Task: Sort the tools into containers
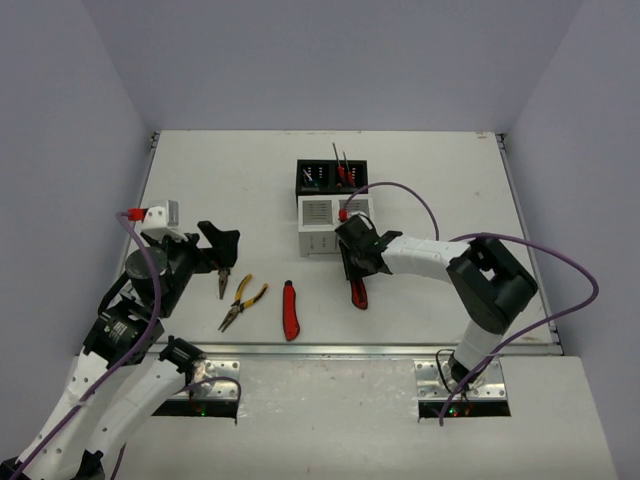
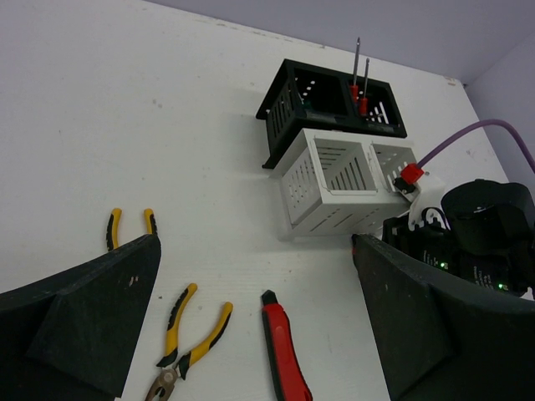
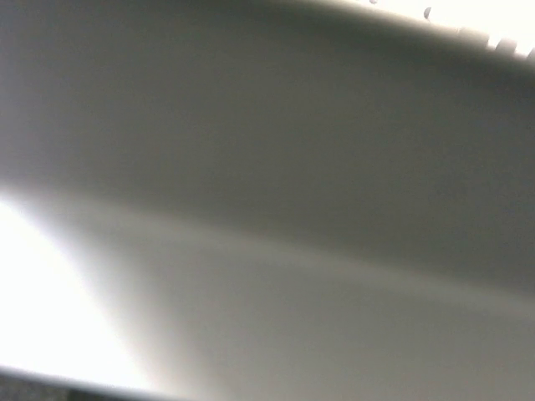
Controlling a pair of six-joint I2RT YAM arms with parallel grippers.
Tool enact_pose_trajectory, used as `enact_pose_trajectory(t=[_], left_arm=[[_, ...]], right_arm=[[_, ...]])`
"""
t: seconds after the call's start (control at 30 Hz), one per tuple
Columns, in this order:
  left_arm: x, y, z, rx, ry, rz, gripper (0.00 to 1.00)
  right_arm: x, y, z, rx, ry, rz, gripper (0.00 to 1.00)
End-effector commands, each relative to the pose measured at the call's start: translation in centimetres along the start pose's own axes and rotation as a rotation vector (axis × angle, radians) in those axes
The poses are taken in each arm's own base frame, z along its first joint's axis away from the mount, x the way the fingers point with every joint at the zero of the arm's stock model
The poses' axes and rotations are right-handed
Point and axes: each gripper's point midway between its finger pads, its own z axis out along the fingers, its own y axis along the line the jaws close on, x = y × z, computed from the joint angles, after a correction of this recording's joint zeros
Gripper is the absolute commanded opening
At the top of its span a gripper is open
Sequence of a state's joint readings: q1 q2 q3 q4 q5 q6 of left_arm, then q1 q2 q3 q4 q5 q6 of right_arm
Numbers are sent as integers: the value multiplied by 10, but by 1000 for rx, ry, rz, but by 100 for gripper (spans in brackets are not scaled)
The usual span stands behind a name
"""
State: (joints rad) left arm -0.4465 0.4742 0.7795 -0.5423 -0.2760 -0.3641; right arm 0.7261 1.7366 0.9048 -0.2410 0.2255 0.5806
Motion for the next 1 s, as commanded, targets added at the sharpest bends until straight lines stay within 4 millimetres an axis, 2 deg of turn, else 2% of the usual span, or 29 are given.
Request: enact_pose_trajectory(t=[0.0,0.13,0.3,0.5,0.6,0.67,0.77,0.8,0.9,0.97], left_arm=[[-13,-9,-2,41,-48,-8,100],[-12,-9,-1,40,-44,-6,100],[-12,-8,-1,34,-46,-7,100],[-12,-8,-1,31,-46,-6,100],[-12,-8,-1,29,-43,-6,100],[-11,-7,0,28,-41,-6,100],[-12,-7,-1,27,-46,-7,100],[-12,-7,-1,27,-45,-7,100],[-12,-7,-1,27,-46,-8,100],[-13,-7,-1,29,-48,-8,100]], right_arm=[[10,-2,-11,-14,0,67,7],[24,-5,-24,-37,-1,90,0],[42,-8,-36,-48,15,75,0],[63,-34,-46,20,12,66,1],[72,-49,-45,57,34,74,3],[76,-52,-42,44,62,89,5],[80,-59,-35,57,124,86,12],[81,-63,-32,84,152,77,21],[81,-67,-28,118,183,60,39],[84,-69,-25,131,201,56,41]])
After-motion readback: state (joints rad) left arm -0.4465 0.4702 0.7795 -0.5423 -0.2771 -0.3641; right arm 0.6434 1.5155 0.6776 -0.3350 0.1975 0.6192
